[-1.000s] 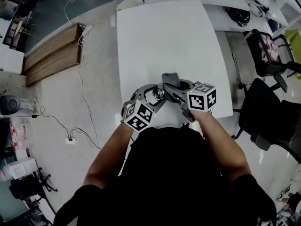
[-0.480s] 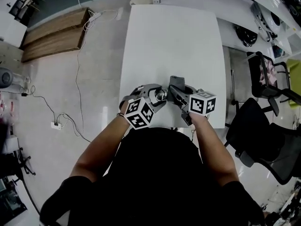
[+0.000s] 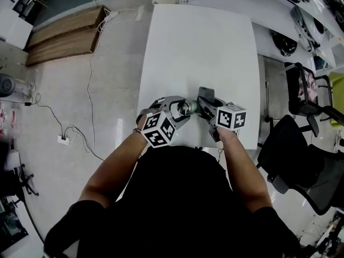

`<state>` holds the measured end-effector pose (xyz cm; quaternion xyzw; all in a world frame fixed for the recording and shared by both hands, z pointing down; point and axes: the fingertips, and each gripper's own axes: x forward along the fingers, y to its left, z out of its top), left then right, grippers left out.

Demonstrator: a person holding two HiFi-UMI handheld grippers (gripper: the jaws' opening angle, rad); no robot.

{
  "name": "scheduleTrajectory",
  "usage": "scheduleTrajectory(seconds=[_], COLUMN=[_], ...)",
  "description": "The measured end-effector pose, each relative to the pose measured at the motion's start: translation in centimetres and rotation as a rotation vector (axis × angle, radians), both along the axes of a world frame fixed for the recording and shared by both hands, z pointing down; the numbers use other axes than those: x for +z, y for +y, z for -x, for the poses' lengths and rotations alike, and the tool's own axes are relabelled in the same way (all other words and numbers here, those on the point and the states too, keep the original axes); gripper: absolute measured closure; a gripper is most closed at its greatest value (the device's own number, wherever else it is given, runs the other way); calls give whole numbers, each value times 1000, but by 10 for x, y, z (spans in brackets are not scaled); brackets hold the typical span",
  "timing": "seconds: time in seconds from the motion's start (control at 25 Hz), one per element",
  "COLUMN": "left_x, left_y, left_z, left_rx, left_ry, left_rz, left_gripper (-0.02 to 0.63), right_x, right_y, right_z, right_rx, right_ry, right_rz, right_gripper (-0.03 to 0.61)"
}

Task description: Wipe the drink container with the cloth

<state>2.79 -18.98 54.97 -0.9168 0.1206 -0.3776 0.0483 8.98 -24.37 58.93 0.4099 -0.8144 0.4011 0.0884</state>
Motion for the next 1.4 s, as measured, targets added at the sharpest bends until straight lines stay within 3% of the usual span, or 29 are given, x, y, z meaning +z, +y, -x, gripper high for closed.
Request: scheduleTrajectory(seconds=[0.52, 0.8, 0.92, 1.2, 1.4], left_x=[0, -2, -2, -4, -4], left_y=[-3, -7, -7, 0, 4], left_z=[1, 1, -1, -10, -16], left_rx=[8, 9, 15, 66, 91], left_ry=[10, 18, 22, 5, 2], left_rz=[3, 6, 6, -26, -31], left_gripper=[351, 354, 354, 356, 356], right_x=[26, 39, 43, 25, -17], right_y=[-4, -5, -4, -11, -28], right_z=[-10, -11, -13, -35, -37], right_rx=[27, -13, -13, 57, 89], right_ry=[48, 216, 241, 171, -25], right_rz=[47, 30, 36, 36, 11], right_gripper=[480, 480, 480, 480, 480])
